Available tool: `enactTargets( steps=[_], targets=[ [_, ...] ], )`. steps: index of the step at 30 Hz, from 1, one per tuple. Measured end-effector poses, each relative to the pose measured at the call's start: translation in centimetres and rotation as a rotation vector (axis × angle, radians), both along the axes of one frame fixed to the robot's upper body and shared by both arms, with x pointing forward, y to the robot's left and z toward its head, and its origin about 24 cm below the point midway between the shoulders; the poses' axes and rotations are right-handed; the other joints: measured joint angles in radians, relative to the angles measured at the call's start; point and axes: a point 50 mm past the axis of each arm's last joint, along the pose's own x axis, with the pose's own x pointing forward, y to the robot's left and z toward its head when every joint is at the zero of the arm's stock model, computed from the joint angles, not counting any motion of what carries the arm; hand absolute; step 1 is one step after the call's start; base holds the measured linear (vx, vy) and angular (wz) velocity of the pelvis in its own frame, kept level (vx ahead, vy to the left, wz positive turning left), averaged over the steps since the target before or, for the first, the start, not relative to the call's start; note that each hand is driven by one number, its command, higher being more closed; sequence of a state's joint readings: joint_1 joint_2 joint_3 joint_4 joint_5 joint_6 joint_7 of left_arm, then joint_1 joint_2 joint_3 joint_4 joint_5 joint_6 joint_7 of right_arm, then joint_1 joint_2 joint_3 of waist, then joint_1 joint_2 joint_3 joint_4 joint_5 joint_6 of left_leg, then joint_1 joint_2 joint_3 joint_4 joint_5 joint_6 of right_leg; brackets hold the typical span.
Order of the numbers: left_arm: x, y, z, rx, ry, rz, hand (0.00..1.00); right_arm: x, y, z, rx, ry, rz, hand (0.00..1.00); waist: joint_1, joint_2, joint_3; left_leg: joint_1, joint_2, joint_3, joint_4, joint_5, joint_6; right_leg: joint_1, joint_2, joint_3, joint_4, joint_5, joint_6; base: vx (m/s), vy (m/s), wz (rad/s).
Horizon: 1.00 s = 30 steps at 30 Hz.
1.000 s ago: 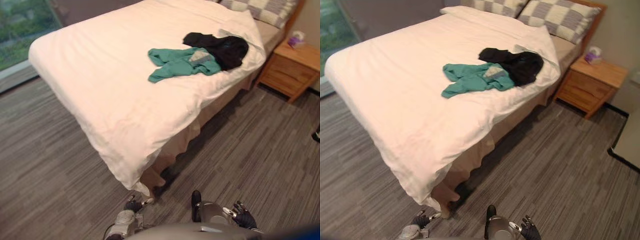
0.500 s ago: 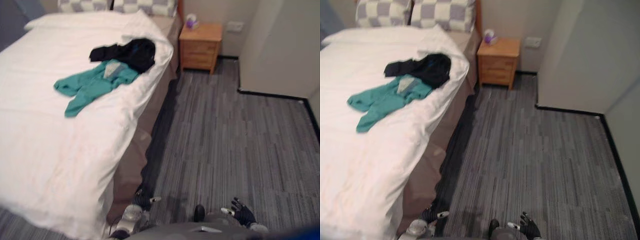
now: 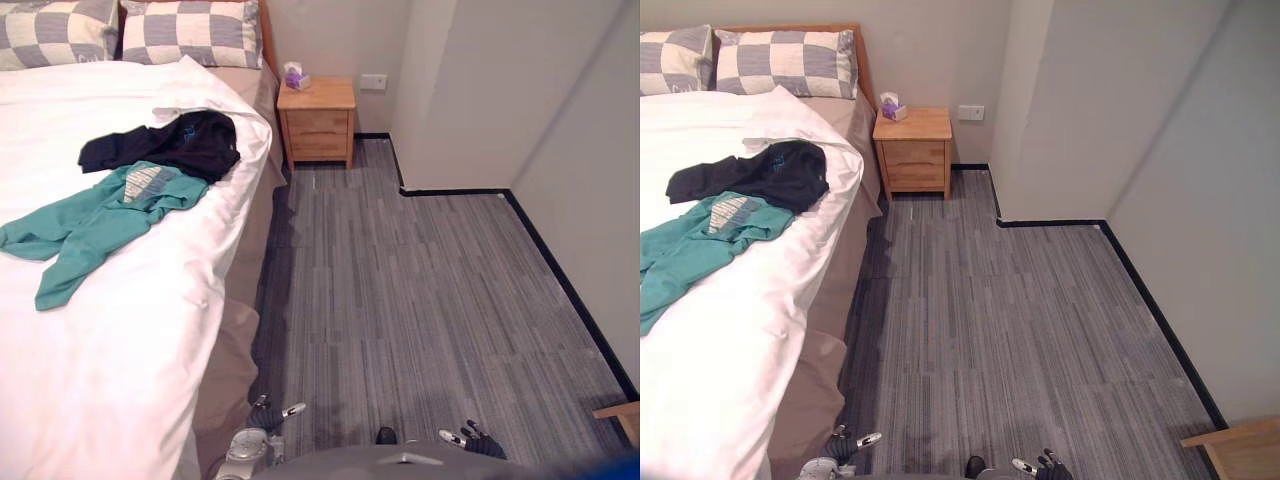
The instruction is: Tidy the bed and pick cloth on bed and put in laundry
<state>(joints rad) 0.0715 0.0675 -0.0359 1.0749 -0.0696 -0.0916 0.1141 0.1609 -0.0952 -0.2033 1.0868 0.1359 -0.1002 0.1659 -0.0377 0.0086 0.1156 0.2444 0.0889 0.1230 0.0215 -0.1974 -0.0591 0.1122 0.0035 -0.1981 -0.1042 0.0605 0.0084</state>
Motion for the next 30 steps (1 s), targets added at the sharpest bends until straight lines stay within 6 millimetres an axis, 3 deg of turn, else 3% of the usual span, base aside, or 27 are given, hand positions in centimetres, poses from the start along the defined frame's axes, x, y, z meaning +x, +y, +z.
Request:
enactTargets(
  steps=[5,11,15,18,20,21,22,24,26,30],
  targets=[
    [0.0,0.0,0.0,-0.001,0.000,0.000,0.00,0.0,0.0,0.0,0.000,-0.001,-0.002,0.00,0.000,0.000,0.001,-0.001,0.000,0.003,-0.001,0.000,0.000,-0.001,0.000,0.000,0.000,-0.001,0.000,0.00,0.000,0.00],
    [-0.3,0.2,-0.1,-0.042,-0.002,0.111,0.00,-0.3,0.0,0.3,0.011,-0.054,-0.131,0.00,-0.003,0.006,0.018,-0.018,0.004,0.032,-0.002,0.001,0.000,-0.022,-0.001,0.000,0.009,-0.005,0.001,0.01,0.004,-0.03],
    [-0.4,0.2,0.0,-0.074,-0.022,0.147,0.00,-0.8,0.1,0.4,0.034,-0.080,-0.218,0.00,-0.001,0.006,0.024,-0.015,0.021,0.081,0.005,-0.006,-0.011,-0.054,0.001,0.000,0.094,-0.058,-0.003,0.03,0.004,0.00],
    [-0.7,0.7,0.2,-0.105,-0.058,0.221,0.00,-1.3,0.3,0.3,0.053,-0.078,-0.279,0.00,0.010,0.008,0.026,-0.020,0.057,0.141,0.054,-0.047,-0.039,-0.068,0.028,0.027,0.128,-0.096,-0.016,0.08,-0.032,-0.35],
    [-0.9,1.1,0.3,-0.111,-0.074,0.252,0.00,-1.3,0.6,0.3,0.061,-0.083,-0.282,0.00,0.016,0.001,0.026,-0.034,0.090,0.187,0.142,-0.073,-0.063,-0.074,0.045,0.036,0.159,-0.133,-0.033,0.12,-0.068,-0.41],
    [-0.7,1.8,0.5,-0.096,-0.094,0.256,0.00,-1.5,0.8,0.4,0.064,-0.084,-0.283,0.00,0.022,-0.022,0.026,-0.097,0.112,0.221,0.307,-0.075,-0.066,-0.078,0.035,0.040,0.178,-0.153,-0.042,0.10,-0.107,-0.11],
    [-0.6,2.0,0.7,-0.096,-0.110,0.287,0.00,-1.4,1.0,0.4,0.072,-0.091,-0.283,0.00,0.023,-0.020,0.028,-0.202,0.158,0.230,0.538,-0.058,-0.039,-0.080,0.030,0.037,0.197,-0.174,-0.050,0.09,-0.130,-0.01],
    [-0.2,1.9,0.9,-0.105,-0.139,0.315,0.00,-0.9,0.2,0.7,0.053,-0.110,-0.265,0.00,0.027,-0.004,0.044,-0.335,0.224,0.207,0.830,-0.015,-0.003,-0.050,0.035,0.046,0.226,-0.212,-0.064,0.18,-0.092,0.05],
    [-0.1,1.4,0.9,-0.123,-0.149,0.317,0.00,-0.8,-0.4,0.8,0.038,-0.111,-0.260,0.00,0.027,0.021,0.049,-0.387,0.219,0.187,0.870,-0.056,-0.007,-0.008,0.026,0.057,0.231,-0.236,-0.065,0.24,-0.020,-0.03],
    [0.2,1.0,1.1,-0.154,-0.178,0.300,0.00,-1.0,-0.4,0.7,0.039,-0.086,-0.244,0.00,0.045,0.019,0.049,-0.456,0.170,0.273,0.661,-0.063,0.003,0.044,-0.008,0.102,0.226,-0.279,-0.056,0.24,0.047,-0.33]
  ],
)
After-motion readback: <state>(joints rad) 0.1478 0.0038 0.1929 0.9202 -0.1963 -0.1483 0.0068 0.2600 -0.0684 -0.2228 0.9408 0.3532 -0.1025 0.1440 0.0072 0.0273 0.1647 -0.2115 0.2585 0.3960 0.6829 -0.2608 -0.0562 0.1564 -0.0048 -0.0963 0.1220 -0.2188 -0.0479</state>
